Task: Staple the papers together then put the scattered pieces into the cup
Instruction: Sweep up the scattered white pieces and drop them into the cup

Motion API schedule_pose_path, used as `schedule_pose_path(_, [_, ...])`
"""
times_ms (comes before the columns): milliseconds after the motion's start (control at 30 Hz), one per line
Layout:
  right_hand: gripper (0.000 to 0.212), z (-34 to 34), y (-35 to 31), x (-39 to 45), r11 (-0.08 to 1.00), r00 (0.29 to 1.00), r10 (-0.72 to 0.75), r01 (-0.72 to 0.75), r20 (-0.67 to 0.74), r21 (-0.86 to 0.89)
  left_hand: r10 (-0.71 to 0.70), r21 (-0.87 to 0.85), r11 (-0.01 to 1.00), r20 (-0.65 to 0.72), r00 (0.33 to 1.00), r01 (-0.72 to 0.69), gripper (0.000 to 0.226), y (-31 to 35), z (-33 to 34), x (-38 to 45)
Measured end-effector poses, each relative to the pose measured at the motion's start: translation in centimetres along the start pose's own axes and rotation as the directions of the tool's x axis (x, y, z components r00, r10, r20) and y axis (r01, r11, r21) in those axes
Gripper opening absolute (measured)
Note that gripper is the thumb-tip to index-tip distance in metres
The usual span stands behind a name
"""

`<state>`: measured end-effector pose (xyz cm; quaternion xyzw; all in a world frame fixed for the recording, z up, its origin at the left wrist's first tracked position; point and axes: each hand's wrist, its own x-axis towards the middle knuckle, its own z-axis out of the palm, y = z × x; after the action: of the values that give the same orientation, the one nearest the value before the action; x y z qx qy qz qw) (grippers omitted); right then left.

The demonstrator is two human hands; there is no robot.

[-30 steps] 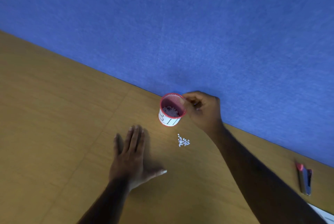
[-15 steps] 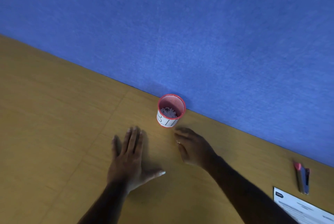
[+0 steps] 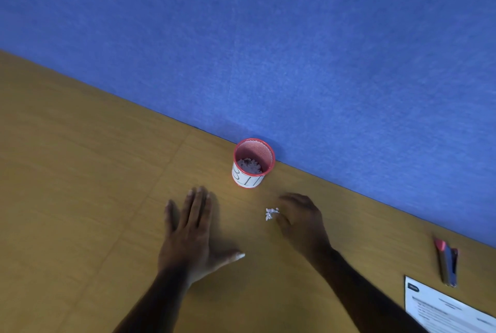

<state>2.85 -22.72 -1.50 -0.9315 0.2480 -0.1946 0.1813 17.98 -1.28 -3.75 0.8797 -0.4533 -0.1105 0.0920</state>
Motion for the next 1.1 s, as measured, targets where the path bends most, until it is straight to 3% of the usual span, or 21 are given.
schedule_pose_path(100, [0.051,-0.2,-0.6,1.1,0.930,0.927,0.341,-0.357,0.155,0.087,0.002,-0.004,1.000,0.002,1.000,-0.002,0.141,0.0,0.1,0.0])
schedule_pose_path(167, [0.057,0.0,-1.0,1.4,0.894,0.874,0.407,-0.441,0.264,0.083,0.004,-0.005,1.000,0.005,1.000,-0.004,0.141,0.0,0.1,0.0])
schedule_pose_path(567, [0.014,-0.1,-2.3,3.1,0.927,0.875,0.324,-0.370,0.361,0.066,0.001,-0.002,1.000,0.005,1.000,-0.001,0.141,-0.2,0.2,0.0])
schedule_pose_path(800, [0.009,0.2,-2.0,3.6,0.940,0.865,0.323,-0.341,0.385,-0.022,-0.009,0.010,1.000,0.015,1.000,0.008,0.141,-0.1,0.0,-0.1])
schedule_pose_path(933, [0.008,-0.1,-1.8,3.7,0.915,0.840,0.372,-0.404,0.395,-0.004,-0.004,0.006,1.000,0.012,1.000,0.004,0.141,-0.1,0.0,-0.1])
schedule_pose_path(1000, [0.008,-0.6,-1.7,3.8,0.827,0.789,0.460,-0.548,0.408,0.128,-0.002,0.006,1.000,0.014,1.000,0.002,0.141,-0.2,0.0,-0.1])
schedule_pose_path(1100, [0.009,-2.0,-1.6,4.1,0.484,0.656,0.564,-0.755,0.502,0.443,0.002,0.008,1.000,0.014,1.000,-0.002,0.141,-0.1,0.0,-0.1])
